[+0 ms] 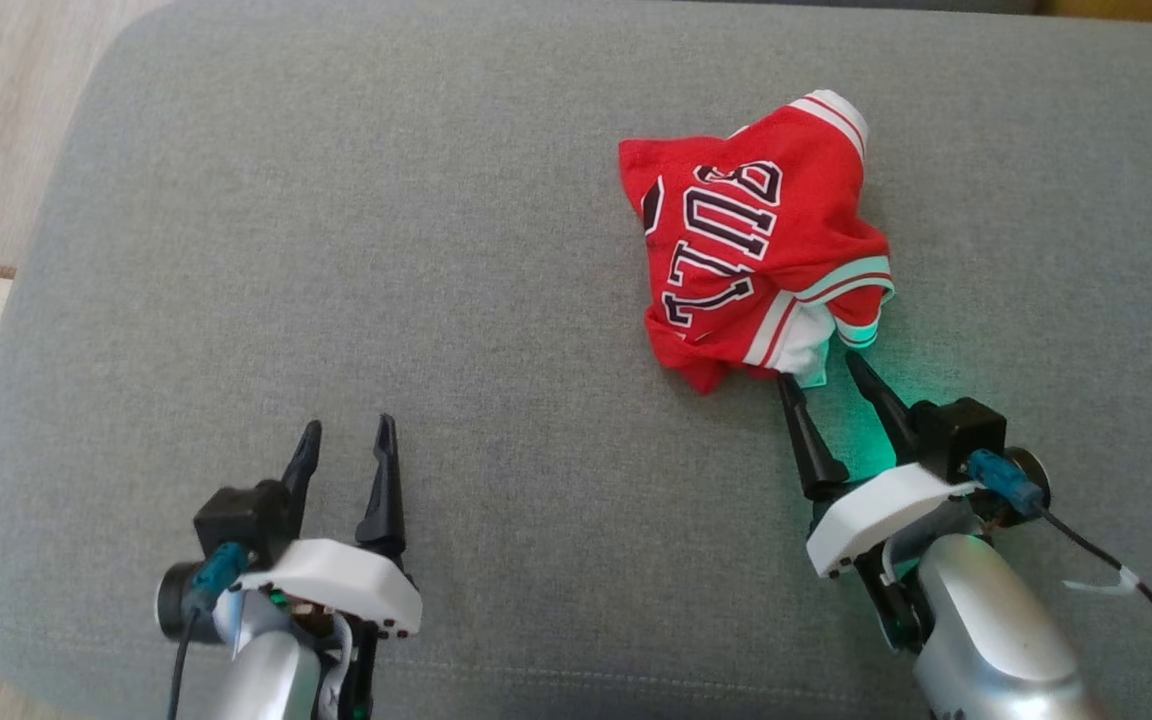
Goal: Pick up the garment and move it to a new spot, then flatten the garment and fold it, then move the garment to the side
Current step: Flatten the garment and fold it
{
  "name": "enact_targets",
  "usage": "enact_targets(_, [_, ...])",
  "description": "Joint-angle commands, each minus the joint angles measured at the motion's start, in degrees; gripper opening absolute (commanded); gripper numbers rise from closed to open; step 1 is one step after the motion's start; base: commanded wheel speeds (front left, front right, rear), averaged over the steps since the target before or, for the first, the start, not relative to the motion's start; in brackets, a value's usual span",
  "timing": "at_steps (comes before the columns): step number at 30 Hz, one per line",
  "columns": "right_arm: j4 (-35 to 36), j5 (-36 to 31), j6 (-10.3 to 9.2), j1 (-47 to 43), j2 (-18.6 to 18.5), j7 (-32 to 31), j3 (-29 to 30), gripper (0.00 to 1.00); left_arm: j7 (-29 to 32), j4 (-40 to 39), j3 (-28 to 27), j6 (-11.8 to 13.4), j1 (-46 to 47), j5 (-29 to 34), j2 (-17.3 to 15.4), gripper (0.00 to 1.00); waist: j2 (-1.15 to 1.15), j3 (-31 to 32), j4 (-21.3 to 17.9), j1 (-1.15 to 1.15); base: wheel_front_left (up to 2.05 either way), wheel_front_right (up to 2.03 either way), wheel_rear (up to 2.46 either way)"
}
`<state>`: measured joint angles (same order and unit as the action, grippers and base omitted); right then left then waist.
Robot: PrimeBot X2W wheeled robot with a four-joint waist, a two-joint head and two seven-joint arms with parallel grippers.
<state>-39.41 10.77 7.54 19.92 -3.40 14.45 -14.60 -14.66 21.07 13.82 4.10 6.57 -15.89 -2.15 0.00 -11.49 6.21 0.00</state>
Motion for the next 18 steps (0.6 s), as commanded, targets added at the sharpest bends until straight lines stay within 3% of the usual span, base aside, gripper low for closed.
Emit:
enact_targets(1, [1.8, -0.3, -0.05, 1.5, 0.5, 0.5, -1.1, 1.0, -0.3, -1.7, -1.7, 0.3, 2.0, -0.5, -0.7, 1.0, 0.0, -0.2, 0.0, 0.0, 0.0, 0.0, 0.0])
enact_targets(4, [2.1, -0.7, -0.05, 1.6, 0.5, 0.5, -0.8, 1.0, -0.3, -1.7, -1.5, 0.4, 2.2, -0.6, -0.7, 1.0, 0.0, -0.5, 0.0, 0.0, 0.0, 0.0, 0.0])
enact_targets(6, [2.3, -0.7, -0.05, 1.7, 0.5, 0.5, -0.6, 0.91, -0.3, -1.8, -1.4, 0.5, 2.5, -0.7, -0.7, 1.0, 0.0, -0.9, -0.1, 0.0, 0.0, 0.0, 0.0])
enact_targets(9, [2.9, -0.8, -0.05, 1.8, 0.5, 0.5, -0.2, 0.43, -0.3, -1.9, -1.4, 0.4, 2.8, -0.5, -0.7, 1.0, 0.0, -1.2, -0.3, 0.0, 0.0, 0.0, 0.0])
enact_targets(13, [5.1, -1.0, -0.05, 1.0, 0.5, 0.5, 1.1, 0.22, -0.3, -2.0, -1.6, 0.1, 2.8, -0.9, -0.7, 1.0, 0.0, -0.7, -1.0, 0.0, 0.0, 0.0, 0.0])
enact_targets(15, [6.0, -1.0, -0.05, 0.7, 0.5, 0.5, 1.7, 0.03, -0.3, -2.1, -1.8, 0.1, 2.8, -0.9, -0.7, 1.0, 0.0, -0.4, -1.5, 0.0, 0.0, 0.0, 0.0])
enact_targets(18, [7.6, -1.3, -0.05, 0.2, 0.5, 0.5, 2.7, 0.0, -0.3, -1.9, -2.1, 0.0, 2.6, -0.5, -0.7, 1.0, 0.0, 0.3, -2.6, 0.0, 0.0, 0.0, 0.0])
